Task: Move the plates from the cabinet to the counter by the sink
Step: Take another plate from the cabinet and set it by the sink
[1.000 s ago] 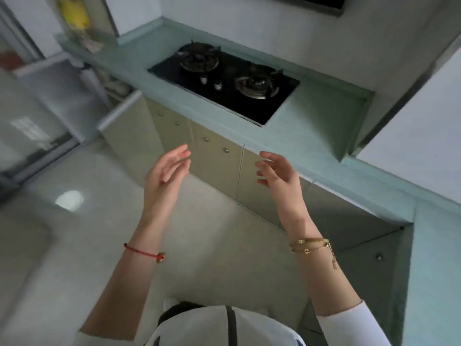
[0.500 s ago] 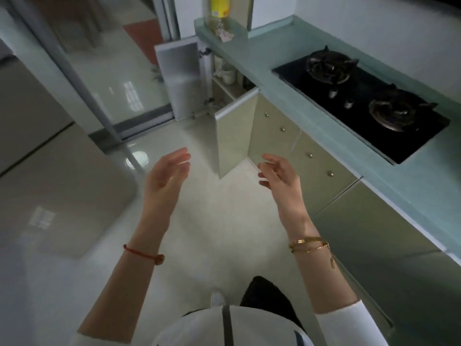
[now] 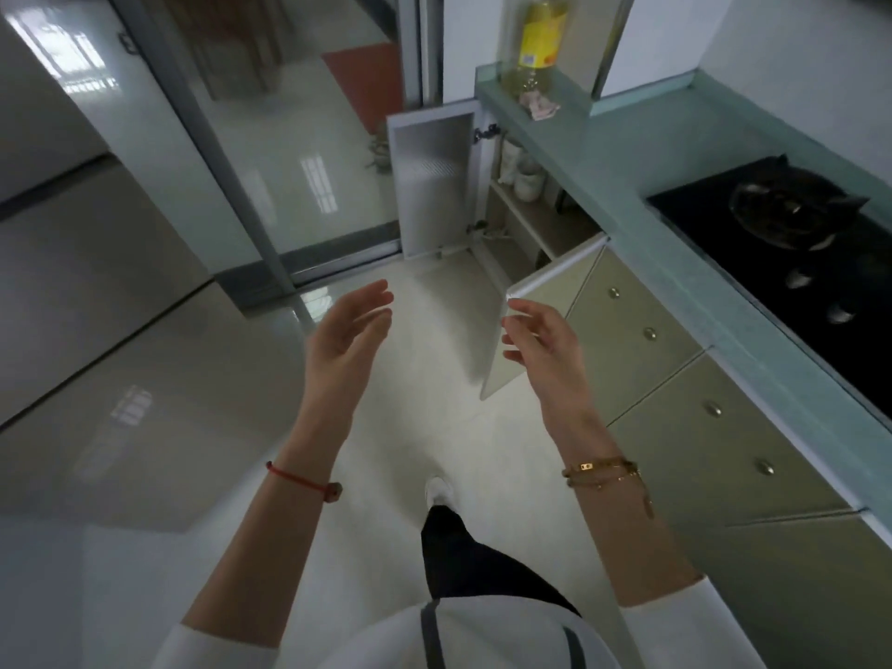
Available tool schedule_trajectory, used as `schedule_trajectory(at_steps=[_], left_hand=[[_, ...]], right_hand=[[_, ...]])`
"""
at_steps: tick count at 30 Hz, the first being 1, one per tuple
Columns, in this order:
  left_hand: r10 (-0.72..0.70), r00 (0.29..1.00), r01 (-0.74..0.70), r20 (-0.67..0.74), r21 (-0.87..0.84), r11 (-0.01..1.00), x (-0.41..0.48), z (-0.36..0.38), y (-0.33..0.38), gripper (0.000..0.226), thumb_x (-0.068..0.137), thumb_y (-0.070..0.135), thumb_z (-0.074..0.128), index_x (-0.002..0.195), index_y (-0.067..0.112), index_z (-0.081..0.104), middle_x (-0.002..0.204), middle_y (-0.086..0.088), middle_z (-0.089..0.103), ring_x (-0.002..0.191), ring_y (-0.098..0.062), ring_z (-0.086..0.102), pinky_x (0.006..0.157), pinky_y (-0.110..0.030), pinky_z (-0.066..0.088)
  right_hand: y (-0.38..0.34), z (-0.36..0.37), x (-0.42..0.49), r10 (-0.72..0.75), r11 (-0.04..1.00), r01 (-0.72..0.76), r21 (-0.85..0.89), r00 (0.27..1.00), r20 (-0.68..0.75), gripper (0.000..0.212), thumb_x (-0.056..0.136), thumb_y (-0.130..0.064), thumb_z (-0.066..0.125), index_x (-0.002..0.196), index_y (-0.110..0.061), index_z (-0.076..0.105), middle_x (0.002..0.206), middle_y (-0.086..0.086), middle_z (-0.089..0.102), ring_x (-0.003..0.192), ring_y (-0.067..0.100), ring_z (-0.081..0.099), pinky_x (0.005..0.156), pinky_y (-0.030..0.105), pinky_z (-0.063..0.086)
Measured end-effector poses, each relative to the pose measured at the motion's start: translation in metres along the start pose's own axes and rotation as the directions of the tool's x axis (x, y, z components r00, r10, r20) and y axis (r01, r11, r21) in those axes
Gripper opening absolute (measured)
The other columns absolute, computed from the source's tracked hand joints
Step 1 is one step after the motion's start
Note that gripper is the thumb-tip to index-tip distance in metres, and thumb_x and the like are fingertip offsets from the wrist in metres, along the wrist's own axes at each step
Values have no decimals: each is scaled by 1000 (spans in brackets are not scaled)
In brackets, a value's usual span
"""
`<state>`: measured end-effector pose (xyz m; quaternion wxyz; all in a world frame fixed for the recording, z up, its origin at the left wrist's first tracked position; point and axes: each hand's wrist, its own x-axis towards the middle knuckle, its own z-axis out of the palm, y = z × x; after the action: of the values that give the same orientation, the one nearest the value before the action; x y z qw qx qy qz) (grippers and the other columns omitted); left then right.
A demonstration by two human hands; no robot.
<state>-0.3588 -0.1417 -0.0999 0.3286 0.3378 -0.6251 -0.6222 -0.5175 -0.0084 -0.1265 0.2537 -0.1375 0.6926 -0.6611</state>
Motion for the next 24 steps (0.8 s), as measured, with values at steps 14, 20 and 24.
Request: schedule_trajectory(at_steps=[14, 20, 24], left_hand=[[-17, 996, 15, 86, 25, 1000, 281, 19, 3, 31, 94, 4, 60, 120, 22, 65, 121, -7, 70, 114, -23, 65, 107, -48, 48], [8, 974, -16, 229, 33, 999, 408, 39, -17, 30, 87, 13, 66, 108, 34, 70, 110, 6, 73, 105, -13, 67, 102, -44, 51], [7, 927, -28, 374, 53, 998, 499, 55, -25, 33, 90, 9, 67, 111, 34, 71, 107, 15, 75, 105, -4, 68, 97, -31, 53]], right_hand=[[-48, 90, 242, 8, 999, -13, -44, 994, -109, 25, 93, -18, 61, 118, -21, 64, 113, 0, 65, 104, 18, 63, 83, 26, 56], [-39, 118, 331, 37, 999, -42, -16, 968, -249, 27, 93, -19, 61, 120, -20, 63, 110, 1, 67, 102, 19, 65, 84, 29, 57], [-41, 145, 390, 36, 999, -33, 16, 921, -387, 28, 94, -19, 60, 122, -19, 61, 109, 0, 67, 100, 17, 65, 81, 26, 55]])
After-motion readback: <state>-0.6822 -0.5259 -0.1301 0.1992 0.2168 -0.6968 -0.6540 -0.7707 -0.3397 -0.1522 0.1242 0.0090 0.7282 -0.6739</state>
